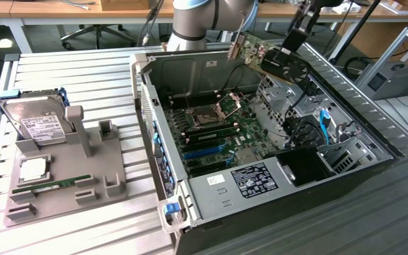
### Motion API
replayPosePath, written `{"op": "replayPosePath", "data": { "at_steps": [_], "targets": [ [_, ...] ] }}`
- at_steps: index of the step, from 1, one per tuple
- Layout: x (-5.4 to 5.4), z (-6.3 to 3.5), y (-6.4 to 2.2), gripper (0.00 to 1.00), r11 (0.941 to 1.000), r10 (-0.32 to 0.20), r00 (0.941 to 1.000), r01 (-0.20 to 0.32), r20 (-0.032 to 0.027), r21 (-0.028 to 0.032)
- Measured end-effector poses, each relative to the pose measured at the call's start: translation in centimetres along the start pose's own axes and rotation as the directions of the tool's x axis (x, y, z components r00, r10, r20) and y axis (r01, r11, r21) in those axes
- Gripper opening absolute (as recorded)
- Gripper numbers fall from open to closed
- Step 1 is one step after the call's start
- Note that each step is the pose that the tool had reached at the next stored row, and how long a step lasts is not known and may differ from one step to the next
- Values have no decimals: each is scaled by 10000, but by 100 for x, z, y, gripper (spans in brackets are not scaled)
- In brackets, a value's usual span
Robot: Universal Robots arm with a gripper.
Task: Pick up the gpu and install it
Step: 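Insert the gpu into the slot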
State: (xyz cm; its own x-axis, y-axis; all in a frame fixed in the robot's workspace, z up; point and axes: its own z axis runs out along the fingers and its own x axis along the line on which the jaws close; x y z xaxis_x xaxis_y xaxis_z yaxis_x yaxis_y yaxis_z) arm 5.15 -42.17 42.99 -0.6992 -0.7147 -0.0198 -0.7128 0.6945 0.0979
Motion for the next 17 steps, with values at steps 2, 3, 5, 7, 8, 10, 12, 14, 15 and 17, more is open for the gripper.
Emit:
{"op": "replayPosePath", "data": {
  "at_steps": [2,3,5,7,8,10,12,14,15,17],
  "targets": [
    [0,2,0,27,9973,-729,9973,729,-71,-17],
    [0,2,0,27,9941,-1080,9941,1080,-105,-28],
    [0,4,0,27,9853,-1709,9851,1709,-165,-49],
    [0,5,0,27,9769,-2137,9767,2136,-206,-66],
    [0,5,0,27,9728,-2314,9726,2313,-222,-73],
    [0,7,-1,27,9518,-3068,9513,3066,-293,-109],
    [0,9,-1,27,9357,-3527,9351,3525,-334,-134],
    [0,10,-1,27,9188,-3946,9181,3943,-372,-159],
    [0,10,-1,27,9055,-4243,9046,4240,-399,-178],
    [0,12,-1,27,8853,-4650,8843,4645,-435,-206]
  ]
}}
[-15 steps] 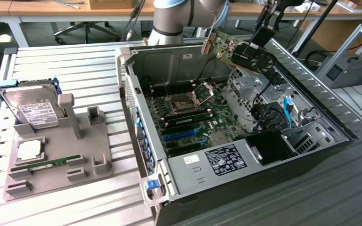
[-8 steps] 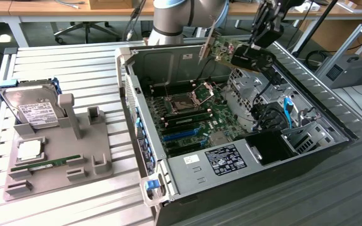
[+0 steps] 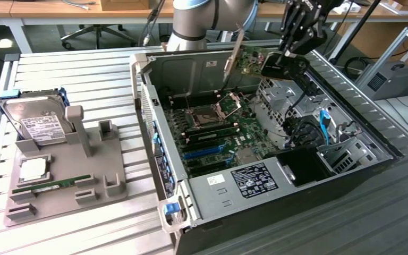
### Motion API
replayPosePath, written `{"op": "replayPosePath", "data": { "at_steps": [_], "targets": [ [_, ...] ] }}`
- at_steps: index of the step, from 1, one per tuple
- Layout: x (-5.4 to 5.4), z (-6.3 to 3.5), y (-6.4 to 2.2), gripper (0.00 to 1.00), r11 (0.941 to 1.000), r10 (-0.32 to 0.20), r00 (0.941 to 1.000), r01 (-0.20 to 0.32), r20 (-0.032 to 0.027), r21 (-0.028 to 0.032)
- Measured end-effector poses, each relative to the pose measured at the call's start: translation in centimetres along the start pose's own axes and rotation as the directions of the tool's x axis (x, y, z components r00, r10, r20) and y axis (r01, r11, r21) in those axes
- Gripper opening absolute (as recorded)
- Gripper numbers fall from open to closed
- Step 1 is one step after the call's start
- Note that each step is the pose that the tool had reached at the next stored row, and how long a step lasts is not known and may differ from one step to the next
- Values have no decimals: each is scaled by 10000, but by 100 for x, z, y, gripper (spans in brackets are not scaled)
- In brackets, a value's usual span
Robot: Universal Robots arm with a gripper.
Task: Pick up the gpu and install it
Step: 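Insert the gpu into the slot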
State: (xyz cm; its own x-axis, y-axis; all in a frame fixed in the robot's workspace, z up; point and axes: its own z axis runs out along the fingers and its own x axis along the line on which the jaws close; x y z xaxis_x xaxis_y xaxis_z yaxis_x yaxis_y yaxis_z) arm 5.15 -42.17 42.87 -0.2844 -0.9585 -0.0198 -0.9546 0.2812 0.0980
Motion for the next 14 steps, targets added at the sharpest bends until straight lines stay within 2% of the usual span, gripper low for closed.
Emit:
{"op": "replayPosePath", "data": {
  "at_steps": [3,4,6,9,11,14],
  "targets": [
    [0,2,0,27,9978,-667,9978,667,-65,-15],
    [0,2,0,27,9949,-1007,9949,1007,-99,-25],
    [0,5,-1,27,9879,-1550,9878,1550,-150,-43],
    [0,6,-1,27,9701,-2425,9699,2424,-233,-77],
    [0,6,-1,27,9641,-2654,9638,2652,-255,-88],
    [0,6,-1,27,9635,-2676,9632,2675,-258,-89]
  ]
}}
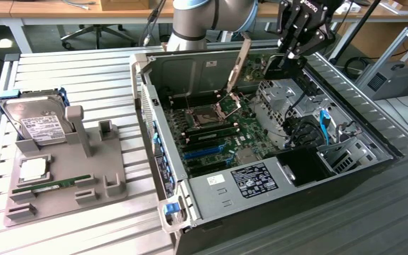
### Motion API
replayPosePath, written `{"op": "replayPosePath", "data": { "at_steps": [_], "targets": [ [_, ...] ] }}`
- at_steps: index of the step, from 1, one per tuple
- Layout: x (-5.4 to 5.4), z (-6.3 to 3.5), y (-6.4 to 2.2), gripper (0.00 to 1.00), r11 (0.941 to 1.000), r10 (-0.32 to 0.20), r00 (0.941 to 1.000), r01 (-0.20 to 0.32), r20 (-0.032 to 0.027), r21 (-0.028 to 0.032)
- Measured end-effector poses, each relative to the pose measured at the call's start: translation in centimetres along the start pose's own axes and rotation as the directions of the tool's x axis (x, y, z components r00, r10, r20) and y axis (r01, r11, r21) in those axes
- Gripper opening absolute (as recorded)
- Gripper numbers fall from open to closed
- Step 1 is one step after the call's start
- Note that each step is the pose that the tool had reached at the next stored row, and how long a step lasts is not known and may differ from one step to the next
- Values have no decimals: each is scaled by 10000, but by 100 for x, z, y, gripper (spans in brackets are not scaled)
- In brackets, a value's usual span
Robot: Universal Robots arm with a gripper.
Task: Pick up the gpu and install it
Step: 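Insert the gpu into the slot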
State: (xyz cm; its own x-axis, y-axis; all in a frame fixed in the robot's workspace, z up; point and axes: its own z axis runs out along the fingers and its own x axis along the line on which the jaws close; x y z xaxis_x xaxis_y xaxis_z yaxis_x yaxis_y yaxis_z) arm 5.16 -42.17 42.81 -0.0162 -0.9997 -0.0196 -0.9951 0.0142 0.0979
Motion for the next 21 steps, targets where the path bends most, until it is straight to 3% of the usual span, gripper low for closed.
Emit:
{"op": "replayPosePath", "data": {
  "at_steps": [3,5,9,11,12,13,16,21],
  "targets": [
    [0,1,6,27,10000,-4,10000,4,15,72],
    [0,3,11,27,9998,-17,10000,16,38,187],
    [1,7,44,27,9988,-37,10000,32,90,496],
    [2,11,71,27,9976,-45,9999,37,128,686],
    [4,14,90,27,9965,-53,9999,40,154,830],
    [5,16,106,27,9956,-59,9998,43,171,932],
    [7,19,134,27,9947,-63,9998,44,175,1024],
    [8,23,173,27,9945,-35,9998,16,178,1050]
  ]
}}
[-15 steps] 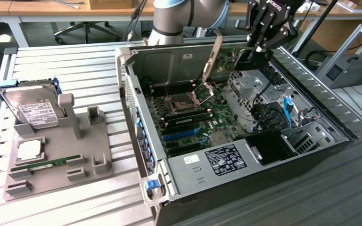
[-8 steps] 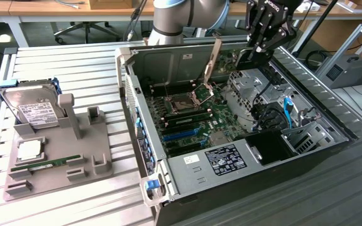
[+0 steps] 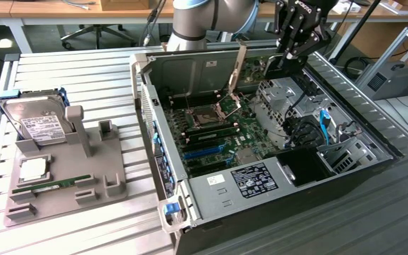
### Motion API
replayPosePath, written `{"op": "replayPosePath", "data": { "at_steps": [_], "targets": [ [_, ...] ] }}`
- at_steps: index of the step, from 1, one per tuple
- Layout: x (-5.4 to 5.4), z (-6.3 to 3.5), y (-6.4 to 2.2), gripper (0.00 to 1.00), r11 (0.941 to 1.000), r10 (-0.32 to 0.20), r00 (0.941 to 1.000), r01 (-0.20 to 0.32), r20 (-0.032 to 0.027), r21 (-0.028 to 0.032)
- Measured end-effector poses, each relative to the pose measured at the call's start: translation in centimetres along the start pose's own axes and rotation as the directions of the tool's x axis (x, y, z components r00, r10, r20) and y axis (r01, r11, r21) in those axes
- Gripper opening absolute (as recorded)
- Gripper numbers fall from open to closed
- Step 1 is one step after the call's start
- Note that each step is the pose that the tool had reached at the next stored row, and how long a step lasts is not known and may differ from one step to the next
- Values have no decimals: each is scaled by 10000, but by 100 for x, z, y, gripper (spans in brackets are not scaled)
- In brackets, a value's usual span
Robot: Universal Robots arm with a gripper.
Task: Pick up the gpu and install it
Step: 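Insert the gpu into the slot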
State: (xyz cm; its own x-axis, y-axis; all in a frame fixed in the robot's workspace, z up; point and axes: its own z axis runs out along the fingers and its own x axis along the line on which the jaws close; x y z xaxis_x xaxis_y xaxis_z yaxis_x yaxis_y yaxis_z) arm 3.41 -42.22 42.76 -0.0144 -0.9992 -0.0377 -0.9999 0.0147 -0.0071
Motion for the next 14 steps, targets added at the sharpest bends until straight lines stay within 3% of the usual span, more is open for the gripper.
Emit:
{"op": "replayPosePath", "data": {
  "at_steps": [6,8,14],
  "targets": [
    [2,0,5,27,9996,279,9996,-279,-2,11],
    [2,0,5,27,9996,280,9996,-280,-41,12],
    [1,0,2,27,9996,281,9996,-281,-72,10]
  ]
}}
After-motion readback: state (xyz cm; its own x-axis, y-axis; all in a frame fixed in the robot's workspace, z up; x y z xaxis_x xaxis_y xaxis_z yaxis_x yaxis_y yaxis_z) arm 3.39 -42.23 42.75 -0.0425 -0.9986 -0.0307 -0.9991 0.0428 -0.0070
